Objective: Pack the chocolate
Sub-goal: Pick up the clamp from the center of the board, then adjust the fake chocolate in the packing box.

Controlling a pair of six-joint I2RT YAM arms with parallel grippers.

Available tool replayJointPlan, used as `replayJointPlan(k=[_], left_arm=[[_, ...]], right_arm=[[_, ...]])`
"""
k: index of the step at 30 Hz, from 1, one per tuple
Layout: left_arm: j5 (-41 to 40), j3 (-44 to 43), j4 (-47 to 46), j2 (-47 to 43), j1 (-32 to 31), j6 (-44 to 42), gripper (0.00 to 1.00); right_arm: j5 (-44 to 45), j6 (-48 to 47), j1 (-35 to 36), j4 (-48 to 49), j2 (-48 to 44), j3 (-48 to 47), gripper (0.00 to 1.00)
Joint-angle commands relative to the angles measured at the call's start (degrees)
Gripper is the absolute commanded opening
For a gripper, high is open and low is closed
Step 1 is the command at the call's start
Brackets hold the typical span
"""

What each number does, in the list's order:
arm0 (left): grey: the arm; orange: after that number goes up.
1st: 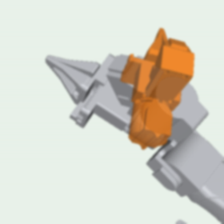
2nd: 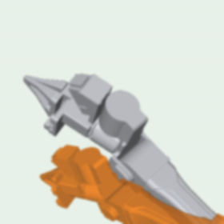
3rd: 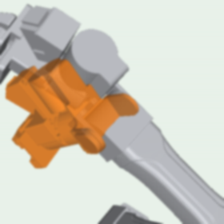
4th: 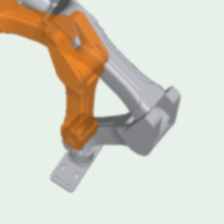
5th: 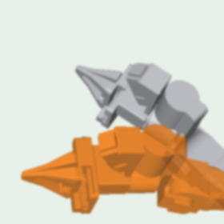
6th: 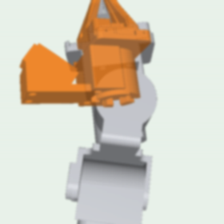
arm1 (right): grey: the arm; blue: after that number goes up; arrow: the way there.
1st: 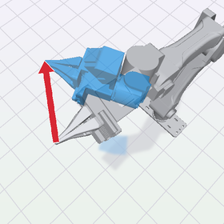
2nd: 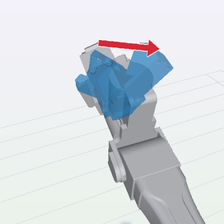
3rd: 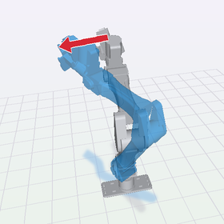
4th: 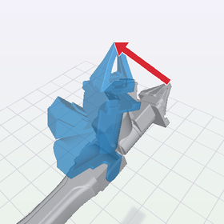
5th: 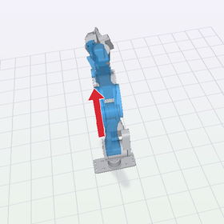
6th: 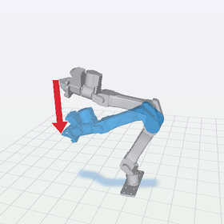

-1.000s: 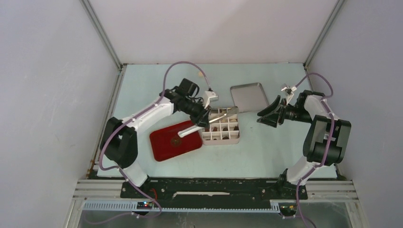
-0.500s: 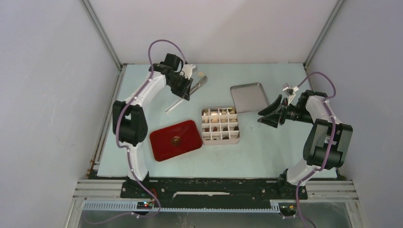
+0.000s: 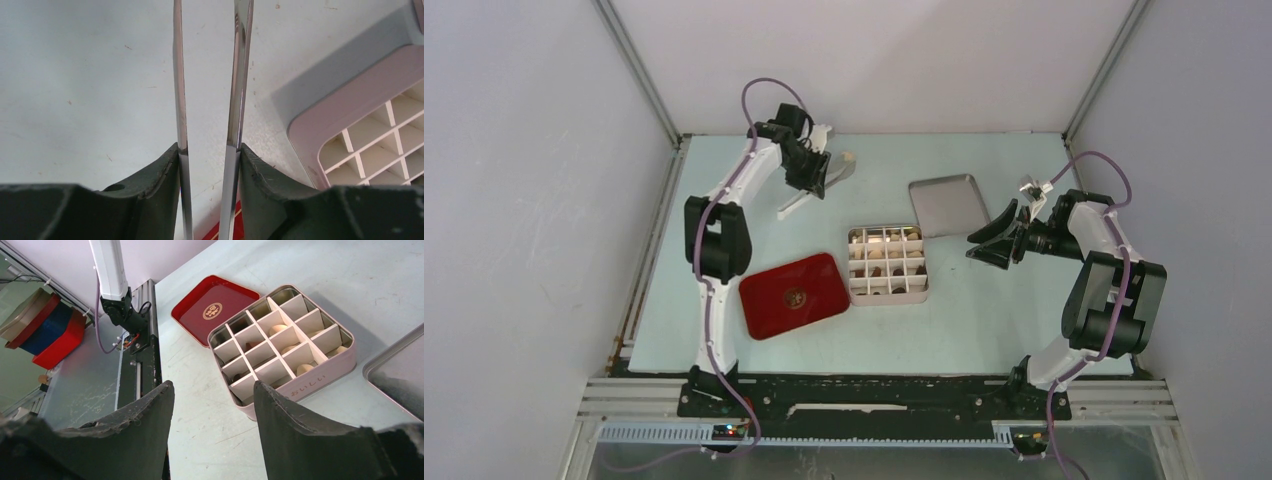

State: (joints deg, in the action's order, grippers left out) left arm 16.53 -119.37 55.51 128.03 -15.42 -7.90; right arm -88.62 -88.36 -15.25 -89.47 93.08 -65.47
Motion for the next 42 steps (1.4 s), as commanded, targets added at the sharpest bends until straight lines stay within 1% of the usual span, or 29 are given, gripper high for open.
replayJointPlan(k=[1,6,11,15,24,33,35,38,42], left_arm=[[-0.7,-4.7,0.0,2.1,1.1,1.7,0.46],[-1.0,-6.1,-1.4,4.8,1.6,2.2,0.46],[-0.1,-9.7,-1.8,8.2,1.8,2.9,0.46],[-0.1,-12.8,-1.8,11.0,1.8,3.7,0.48],[0.2,-16.5,-3.6,14.7,2.1,5.5,0.50],[1.1,-20.8,-7.5,18.0,2.3,7.5,0.55],[0.9,-21.8,-8.5,18.8,2.3,9.2,0.56],[1.2,-22.5,-9.3,19.8,2.3,9.5,0.55],[2.2,-22.7,-9.1,20.5,2.3,9.5,0.49]], right_arm=[[-8.2,-1.1,-0.3,-2.6,-1.0,-1.1,0.62],[-8.1,-1.1,-0.4,-2.6,-0.6,-1.1,0.62],[-8.0,-1.1,-0.3,-2.6,-0.2,-1.1,0.62],[-7.9,-1.2,-0.4,-2.6,0.0,-1.1,0.62],[-7.8,-1.2,-0.4,-2.6,0.4,-1.1,0.61],[-8.0,-1.2,-0.7,-2.6,0.6,-1.3,0.61],[-8.1,-1.0,-0.9,-2.6,0.6,-1.3,0.61],[-8.2,-0.8,-1.5,-2.6,0.5,-1.4,0.61],[-8.5,-0.6,-2.1,-2.6,0.6,-1.4,0.61]])
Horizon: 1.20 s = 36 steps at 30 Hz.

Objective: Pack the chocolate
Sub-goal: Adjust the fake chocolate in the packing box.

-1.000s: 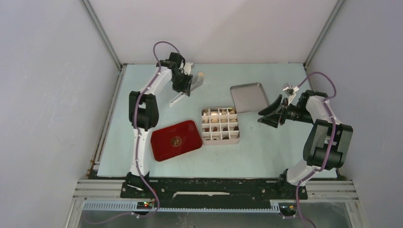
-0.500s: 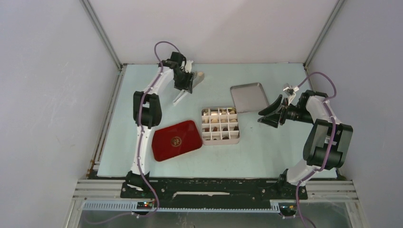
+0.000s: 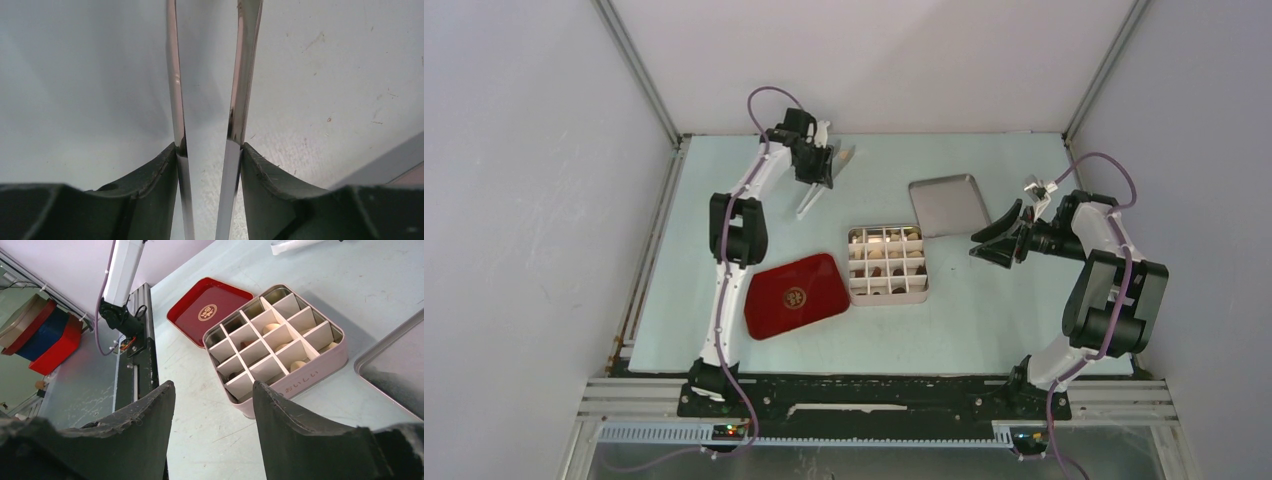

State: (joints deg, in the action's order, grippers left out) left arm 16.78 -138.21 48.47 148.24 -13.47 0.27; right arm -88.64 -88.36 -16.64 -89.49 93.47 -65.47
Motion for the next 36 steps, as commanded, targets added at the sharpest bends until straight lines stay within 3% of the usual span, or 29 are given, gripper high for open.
replayJointPlan(k=[1,9,15,23,28,36], left_arm=[[2.2,-3.8,-1.9,0.4,0.4,1.3,0.47],[3.9,-1.5,-1.0,-2.5,0.3,0.6,0.29],[5.1,7.2,-3.4,-11.3,0.4,-1.8,0.17],[12.2,20.1,-7.0,-24.7,0.2,-4.2,0.10],[18.0,28.3,-4.5,-32.8,-0.9,-8.3,0.07],[22.3,47.7,1.9,-49.3,-9.4,-20.6,0.06]], right_arm=[[-8.5,-0.6,-0.7,-2.5,0.2,-1.4,0.61],[-8.6,-0.2,-0.9,-2.5,-0.1,-1.5,0.60],[-8.6,-0.1,-1.3,-2.5,-0.5,-1.5,0.59],[-8.3,-0.1,-1.8,-2.5,-0.2,-1.5,0.58],[-8.1,-0.4,-2.2,-2.5,0.6,-1.6,0.57],[-8.5,-0.5,-3.1,-2.5,-0.1,-1.6,0.57]])
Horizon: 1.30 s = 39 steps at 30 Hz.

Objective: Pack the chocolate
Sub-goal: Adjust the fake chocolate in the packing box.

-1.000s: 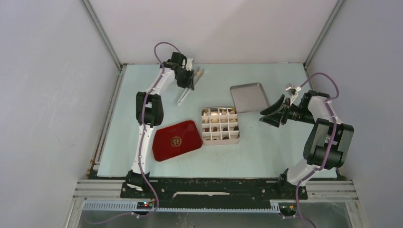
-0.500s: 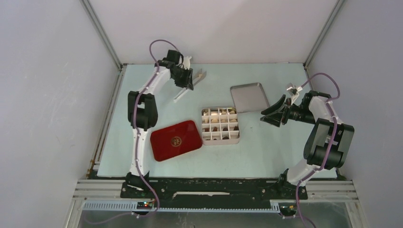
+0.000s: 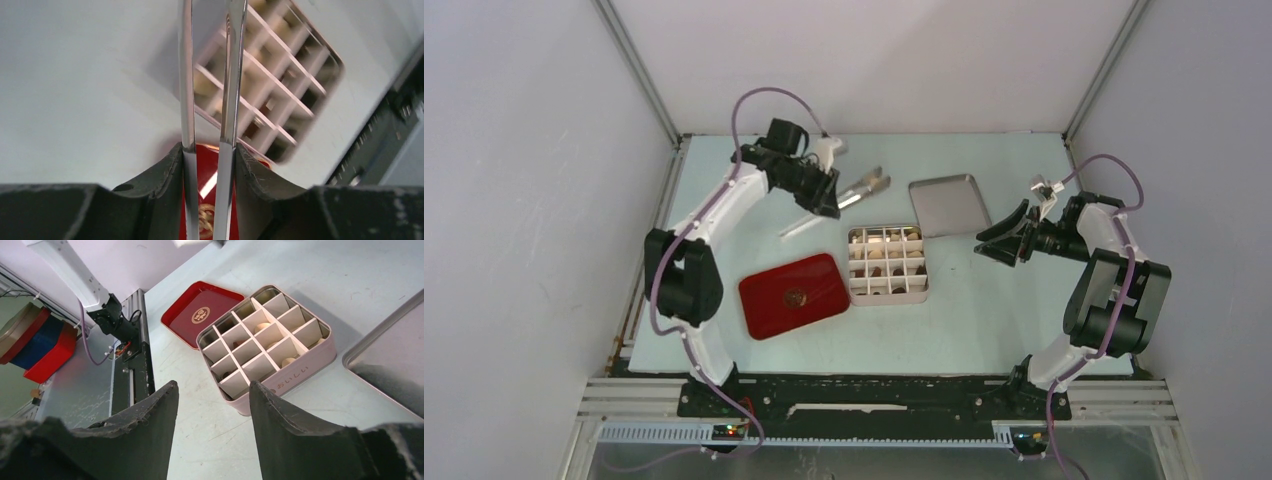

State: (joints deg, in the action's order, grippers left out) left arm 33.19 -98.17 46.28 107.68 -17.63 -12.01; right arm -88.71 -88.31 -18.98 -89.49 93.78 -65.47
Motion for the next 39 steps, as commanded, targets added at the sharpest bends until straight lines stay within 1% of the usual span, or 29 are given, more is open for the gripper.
replayJointPlan(k=[1,6,8,11,16,21,28,32,35,39], left_arm=[[6.6,9.9,4.9,-10.4,-6.4,-9.4,0.06],[6.7,19.5,6.0,-16.8,-11.1,-11.4,0.06],[7.6,22.7,5.5,-17.8,-12.2,-11.2,0.06],[7.3,24.8,4.4,-18.0,-13.7,-11.3,0.06],[7.7,22.6,7.2,-14.0,-16.2,-13.3,0.06],[8.1,20.4,7.3,-9.8,-17.6,-13.3,0.06],[8.6,17.5,7.0,-5.9,-18.9,-12.0,0.16],[8.6,16.0,7.7,-4.4,-19.4,-11.7,0.24],[8.2,15.8,7.5,-4.1,-19.5,-11.3,0.29],[7.2,15.6,6.8,-4.2,-19.5,-10.4,0.33]], right_arm=[[-8.5,-0.5,-0.9,-2.5,-0.5,-1.6,0.57],[-8.7,-0.6,-1.8,-2.5,-0.5,-1.6,0.57],[-8.7,-0.5,-1.9,-2.5,-0.2,-1.6,0.57],[-8.6,-0.5,-2.0,-2.4,0.2,-1.5,0.57],[-8.4,-0.4,-2.5,-2.4,0.2,-1.5,0.57],[-8.1,0.2,-3.8,-2.4,0.2,-1.5,0.57],[-7.9,0.6,-4.6,-2.4,0.6,-1.5,0.57],[-7.9,0.6,-4.7,-2.4,0.6,-1.5,0.57],[-7.8,0.7,-4.8,-2.4,0.6,-1.5,0.57],[-7.9,0.8,-4.7,-2.4,0.7,-1.5,0.57]])
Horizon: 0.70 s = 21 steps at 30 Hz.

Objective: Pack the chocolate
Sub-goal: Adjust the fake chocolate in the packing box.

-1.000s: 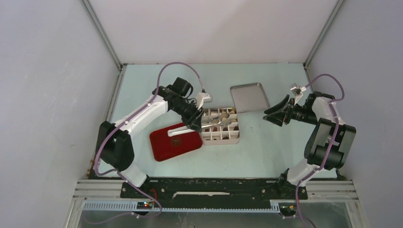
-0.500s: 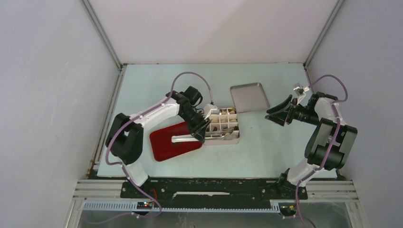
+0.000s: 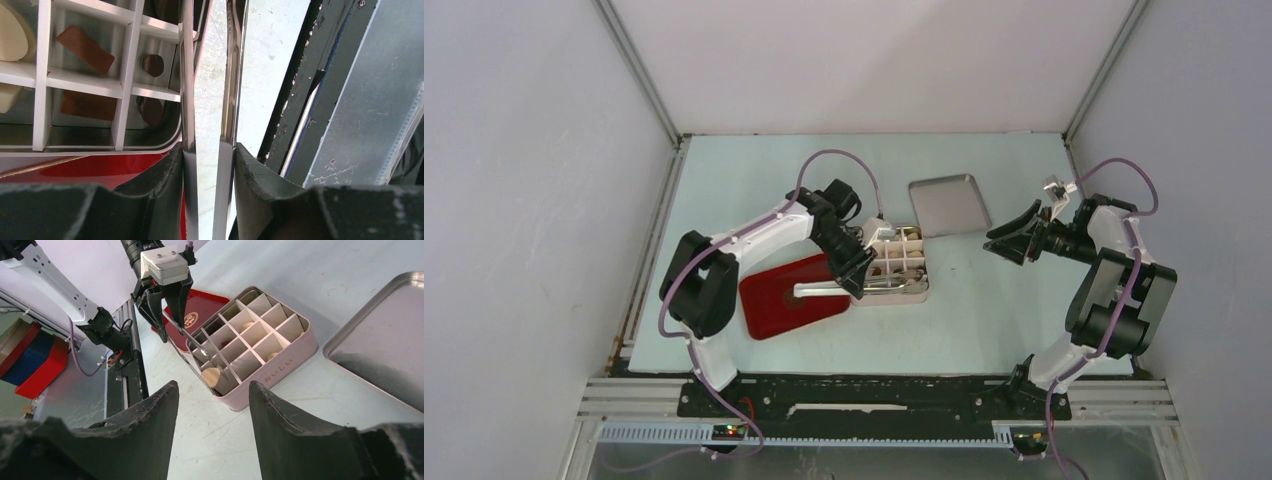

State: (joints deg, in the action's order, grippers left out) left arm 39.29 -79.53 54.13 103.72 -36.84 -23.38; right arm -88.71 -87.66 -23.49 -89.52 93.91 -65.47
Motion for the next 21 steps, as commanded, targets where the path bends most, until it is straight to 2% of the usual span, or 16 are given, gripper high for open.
replayJointPlan(k=[1,13,21], left_arm=[[1.2,-3.1,-1.2,-0.1,-0.2,1.0,0.34],[3.8,-5.7,-0.2,0.4,-0.2,1.0,0.45],[4.5,-6.3,-1.1,0.0,-0.2,0.8,0.46]], right_arm=[[-7.9,0.2,-0.2,-2.3,0.5,-1.5,0.57],[-7.9,0.6,-0.2,-2.4,0.6,-1.6,0.57],[-7.8,0.7,-0.2,-2.3,0.7,-1.6,0.57]])
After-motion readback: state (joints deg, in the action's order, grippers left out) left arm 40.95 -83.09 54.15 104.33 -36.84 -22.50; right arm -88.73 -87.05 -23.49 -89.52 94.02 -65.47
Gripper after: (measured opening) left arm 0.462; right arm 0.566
